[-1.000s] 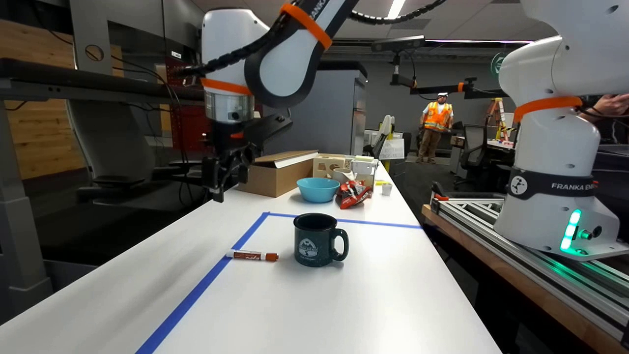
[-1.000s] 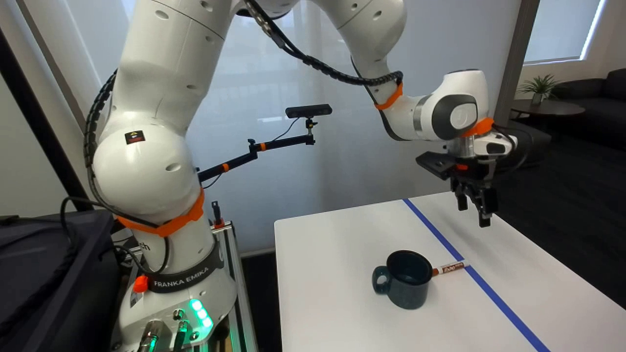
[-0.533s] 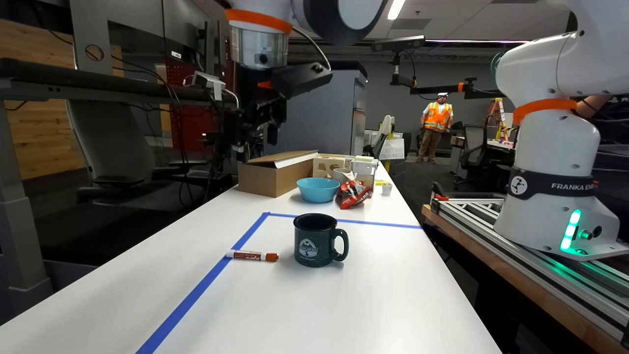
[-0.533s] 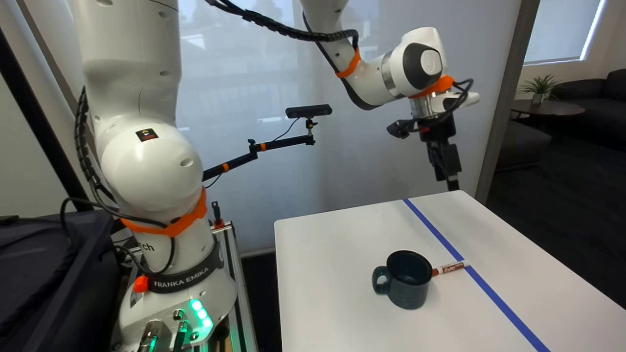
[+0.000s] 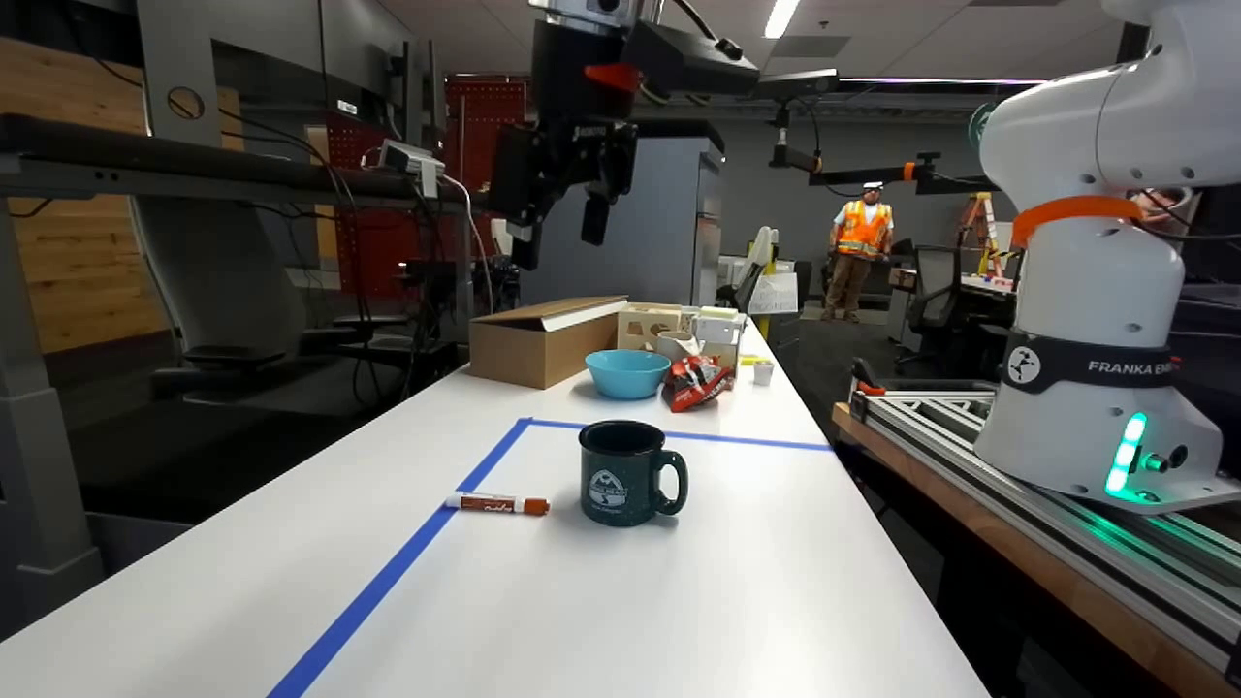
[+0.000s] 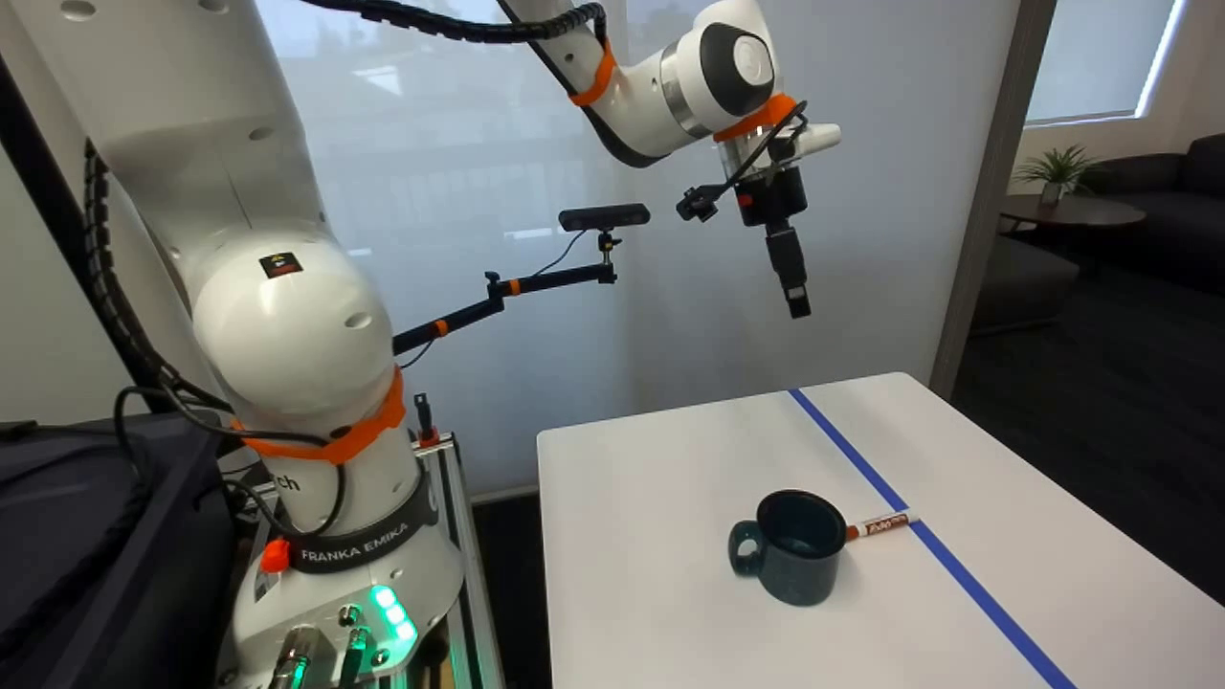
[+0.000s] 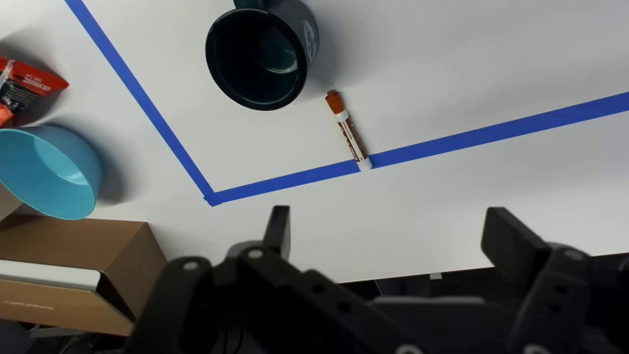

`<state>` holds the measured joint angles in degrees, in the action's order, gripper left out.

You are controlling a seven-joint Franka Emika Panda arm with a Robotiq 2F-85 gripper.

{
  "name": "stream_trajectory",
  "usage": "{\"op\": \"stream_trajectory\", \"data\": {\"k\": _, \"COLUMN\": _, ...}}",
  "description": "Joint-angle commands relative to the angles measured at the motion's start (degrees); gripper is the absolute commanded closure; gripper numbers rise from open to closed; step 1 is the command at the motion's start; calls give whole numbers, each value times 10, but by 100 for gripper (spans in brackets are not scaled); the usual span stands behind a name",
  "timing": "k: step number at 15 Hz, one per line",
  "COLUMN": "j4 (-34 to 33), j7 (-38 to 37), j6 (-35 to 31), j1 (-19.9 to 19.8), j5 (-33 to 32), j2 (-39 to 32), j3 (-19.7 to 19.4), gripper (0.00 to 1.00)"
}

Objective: Remove the marker from the cup

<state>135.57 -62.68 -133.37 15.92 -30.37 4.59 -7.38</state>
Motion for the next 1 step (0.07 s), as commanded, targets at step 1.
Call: {"op": "stream_trajectory", "data": {"k": 1, "j4": 0, "j7": 4, "j6": -1, "j1": -53, "j5": 6, "j2": 0, "j3": 50, "gripper": 0}}
